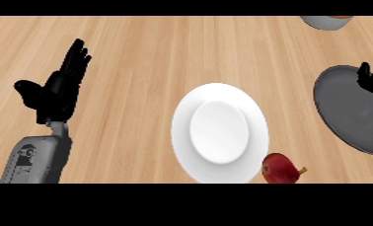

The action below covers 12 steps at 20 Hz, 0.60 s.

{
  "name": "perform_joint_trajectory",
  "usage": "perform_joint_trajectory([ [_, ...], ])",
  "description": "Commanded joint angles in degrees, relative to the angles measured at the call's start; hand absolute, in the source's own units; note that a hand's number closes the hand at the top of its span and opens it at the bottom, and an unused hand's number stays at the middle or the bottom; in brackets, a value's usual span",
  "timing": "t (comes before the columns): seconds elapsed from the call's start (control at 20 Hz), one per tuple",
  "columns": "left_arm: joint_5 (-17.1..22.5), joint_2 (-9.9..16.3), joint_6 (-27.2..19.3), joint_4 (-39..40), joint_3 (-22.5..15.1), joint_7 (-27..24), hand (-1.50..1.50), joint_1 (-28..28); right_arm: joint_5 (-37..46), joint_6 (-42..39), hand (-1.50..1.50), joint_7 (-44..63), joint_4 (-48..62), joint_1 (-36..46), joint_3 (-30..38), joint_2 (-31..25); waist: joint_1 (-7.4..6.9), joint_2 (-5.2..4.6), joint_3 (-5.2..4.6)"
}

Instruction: Pick the lemon from the plate and place it in the pan

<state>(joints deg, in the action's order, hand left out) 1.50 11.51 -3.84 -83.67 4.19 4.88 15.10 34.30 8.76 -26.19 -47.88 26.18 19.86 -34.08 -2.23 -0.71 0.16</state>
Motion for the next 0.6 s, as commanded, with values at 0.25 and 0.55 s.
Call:
perform_joint_trajectory([
  [0.25,-0.5,-1.7,-0.3,0.3,-1.3,-0.3,0.0,0.5,-1.2,-13.2,-1.5,-3.1,23.1,9.0,-0.1,-1.0,-0.9,-0.35,0.06],
  [0.55,-0.7,-1.1,-0.4,0.9,-0.7,0.5,0.0,2.4,-0.7,-14.8,-1.5,-10.6,32.8,12.8,0.8,-2.5,-1.15,-0.68,0.19],
])
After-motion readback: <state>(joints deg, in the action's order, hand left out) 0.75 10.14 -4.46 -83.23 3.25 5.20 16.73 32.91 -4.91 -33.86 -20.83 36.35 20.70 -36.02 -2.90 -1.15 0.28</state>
